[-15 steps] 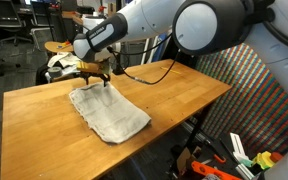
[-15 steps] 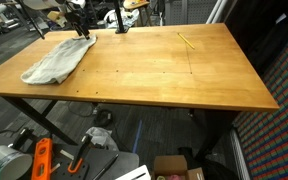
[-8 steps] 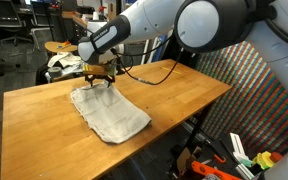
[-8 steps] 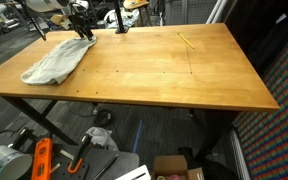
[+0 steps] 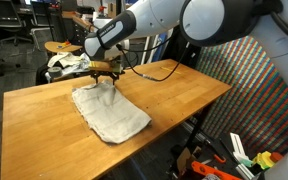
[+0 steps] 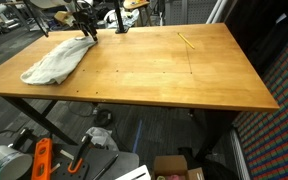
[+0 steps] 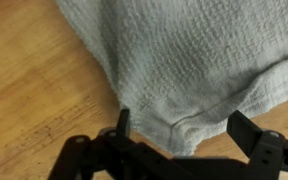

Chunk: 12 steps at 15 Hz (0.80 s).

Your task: Fold the towel in half

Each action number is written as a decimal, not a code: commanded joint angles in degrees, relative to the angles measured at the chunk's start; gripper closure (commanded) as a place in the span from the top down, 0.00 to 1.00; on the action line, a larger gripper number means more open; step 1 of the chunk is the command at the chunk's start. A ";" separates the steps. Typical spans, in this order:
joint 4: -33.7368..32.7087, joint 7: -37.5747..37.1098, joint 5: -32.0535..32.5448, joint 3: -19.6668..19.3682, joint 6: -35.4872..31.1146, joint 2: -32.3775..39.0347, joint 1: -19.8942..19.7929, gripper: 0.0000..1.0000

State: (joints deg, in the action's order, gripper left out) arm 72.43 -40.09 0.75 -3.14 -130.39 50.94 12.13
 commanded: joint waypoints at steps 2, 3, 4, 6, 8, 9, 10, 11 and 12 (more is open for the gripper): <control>1.74 0.64 -1.10 -0.26 -1.07 -2.16 -1.28 1.00; 1.67 0.49 -1.26 -0.23 -1.09 -2.14 -1.55 1.00; 1.75 0.40 -1.46 -0.17 -1.09 -2.24 -1.79 1.00; 1.94 -0.09 -2.24 0.02 -0.35 -2.86 -2.24 1.00; 2.04 -1.01 -4.47 0.62 2.17 -4.27 -2.93 1.00; 2.76 0.03 -5.21 1.01 3.93 -5.71 -3.34 1.00; 3.19 0.45 -5.48 1.01 5.22 -6.63 -3.40 1.00; 4.14 1.28 -5.02 0.82 6.80 -7.98 -3.33 1.00; 4.63 1.78 -4.74 0.77 8.51 -8.99 -3.34 1.00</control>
State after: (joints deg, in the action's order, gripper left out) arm 72.87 -40.18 -3.31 -2.96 -125.73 47.38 9.34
